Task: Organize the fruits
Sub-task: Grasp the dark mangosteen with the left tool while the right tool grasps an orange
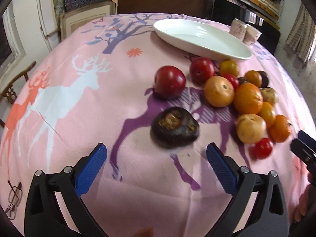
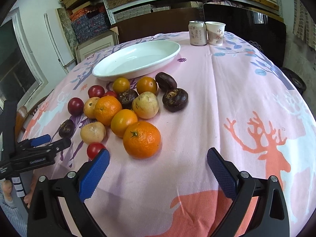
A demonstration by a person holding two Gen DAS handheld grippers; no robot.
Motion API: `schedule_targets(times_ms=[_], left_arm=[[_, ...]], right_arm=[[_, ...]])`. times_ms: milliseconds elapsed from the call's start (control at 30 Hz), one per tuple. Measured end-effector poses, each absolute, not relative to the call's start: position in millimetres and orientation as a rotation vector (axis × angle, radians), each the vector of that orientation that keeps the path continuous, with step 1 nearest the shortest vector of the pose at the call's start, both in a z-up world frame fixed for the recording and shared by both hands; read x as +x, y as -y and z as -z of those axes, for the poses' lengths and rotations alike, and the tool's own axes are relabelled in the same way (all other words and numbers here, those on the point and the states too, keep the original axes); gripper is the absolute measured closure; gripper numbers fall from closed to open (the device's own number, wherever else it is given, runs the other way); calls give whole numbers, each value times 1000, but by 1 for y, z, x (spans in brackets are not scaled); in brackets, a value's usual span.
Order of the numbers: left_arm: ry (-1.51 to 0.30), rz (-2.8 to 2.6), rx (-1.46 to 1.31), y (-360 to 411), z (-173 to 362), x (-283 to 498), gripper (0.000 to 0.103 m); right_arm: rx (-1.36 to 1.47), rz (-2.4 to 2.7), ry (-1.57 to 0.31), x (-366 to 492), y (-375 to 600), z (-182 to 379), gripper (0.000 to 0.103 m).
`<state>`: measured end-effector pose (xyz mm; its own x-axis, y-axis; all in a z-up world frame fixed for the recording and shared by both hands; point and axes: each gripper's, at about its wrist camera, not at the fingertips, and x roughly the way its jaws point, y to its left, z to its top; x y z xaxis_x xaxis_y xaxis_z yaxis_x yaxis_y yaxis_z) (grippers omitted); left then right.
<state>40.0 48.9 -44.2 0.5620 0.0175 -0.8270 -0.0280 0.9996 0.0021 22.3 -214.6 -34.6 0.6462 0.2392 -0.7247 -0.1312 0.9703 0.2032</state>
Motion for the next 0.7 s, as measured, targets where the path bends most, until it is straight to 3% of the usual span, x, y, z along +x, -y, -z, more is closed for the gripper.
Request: schedule_targets(times_ms=[100, 267, 367, 433, 533, 700], left_arm=[[-980, -39, 21, -44, 46, 51, 4], [-971, -23, 12, -46, 47, 55, 4], [-971, -23, 11, -43, 46, 55, 4], [-970, -23, 11, -44, 46, 55, 4], [-969, -23, 11, -44, 47, 55, 4], [-964, -20, 9, -45, 46, 55, 4]], right_arm=[[150, -223, -856, 27, 217, 36, 3], [157, -250, -858, 30, 218, 37, 15], [112, -260, -889, 37, 208, 40, 23], [72, -259, -881, 40, 202, 39, 36], [39, -275, -898, 49, 196, 43, 44], [7, -267, -901, 50, 191, 44, 44]])
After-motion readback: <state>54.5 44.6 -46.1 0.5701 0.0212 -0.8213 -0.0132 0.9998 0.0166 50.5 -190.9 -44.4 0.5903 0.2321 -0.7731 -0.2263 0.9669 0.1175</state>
